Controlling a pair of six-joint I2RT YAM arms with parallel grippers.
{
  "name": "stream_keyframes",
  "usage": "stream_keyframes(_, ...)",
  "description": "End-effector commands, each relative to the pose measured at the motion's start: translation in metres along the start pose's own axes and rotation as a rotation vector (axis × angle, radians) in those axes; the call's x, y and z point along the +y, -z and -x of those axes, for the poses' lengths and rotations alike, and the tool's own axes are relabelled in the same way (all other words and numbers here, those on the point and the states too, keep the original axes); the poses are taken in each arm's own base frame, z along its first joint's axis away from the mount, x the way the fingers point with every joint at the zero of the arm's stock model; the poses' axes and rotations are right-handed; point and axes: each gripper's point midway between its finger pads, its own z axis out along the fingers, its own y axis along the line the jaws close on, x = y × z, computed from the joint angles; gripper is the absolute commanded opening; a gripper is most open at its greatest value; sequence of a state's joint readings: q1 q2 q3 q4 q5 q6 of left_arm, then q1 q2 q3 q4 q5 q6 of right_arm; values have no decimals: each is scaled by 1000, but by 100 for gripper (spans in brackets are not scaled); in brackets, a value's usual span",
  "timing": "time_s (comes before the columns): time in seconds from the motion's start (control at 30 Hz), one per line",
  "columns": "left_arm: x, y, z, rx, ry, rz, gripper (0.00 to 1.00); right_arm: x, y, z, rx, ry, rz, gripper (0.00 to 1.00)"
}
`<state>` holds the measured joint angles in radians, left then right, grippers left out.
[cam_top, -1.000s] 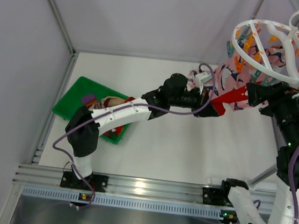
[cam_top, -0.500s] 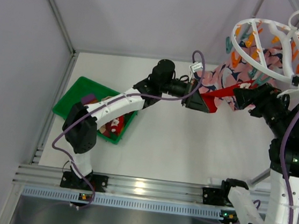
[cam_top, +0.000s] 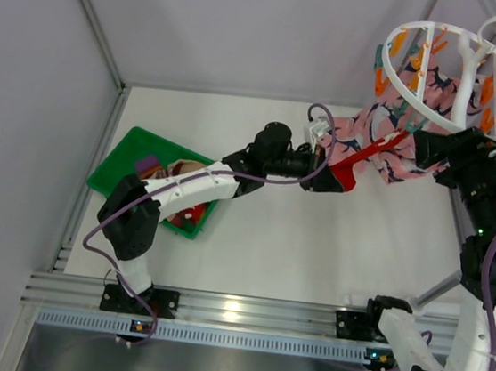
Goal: Remove the socks clipped to the hanger
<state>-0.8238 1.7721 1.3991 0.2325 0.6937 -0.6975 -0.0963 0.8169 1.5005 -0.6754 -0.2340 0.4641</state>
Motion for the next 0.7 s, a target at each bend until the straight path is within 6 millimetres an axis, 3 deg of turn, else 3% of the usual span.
stream_keyframes(0.0, -26, 0, 28, -164, -200, 65, 0, -11, 2, 8, -17, -2, -79, 77)
stream_keyframes(0.13, -14, -4, 32, -213, -254, 151, 0, -11, 3, 9, -8, 1, -85, 77)
stream_keyframes(0.4, -15, -15, 43, -247, -364, 262, 0, -8, 1, 7, 12, 0, -67, 75)
stream_keyframes(0.67, 7, -12, 44, -266, -448, 488, 0, -11, 2, 10, 9, 20, -91, 75)
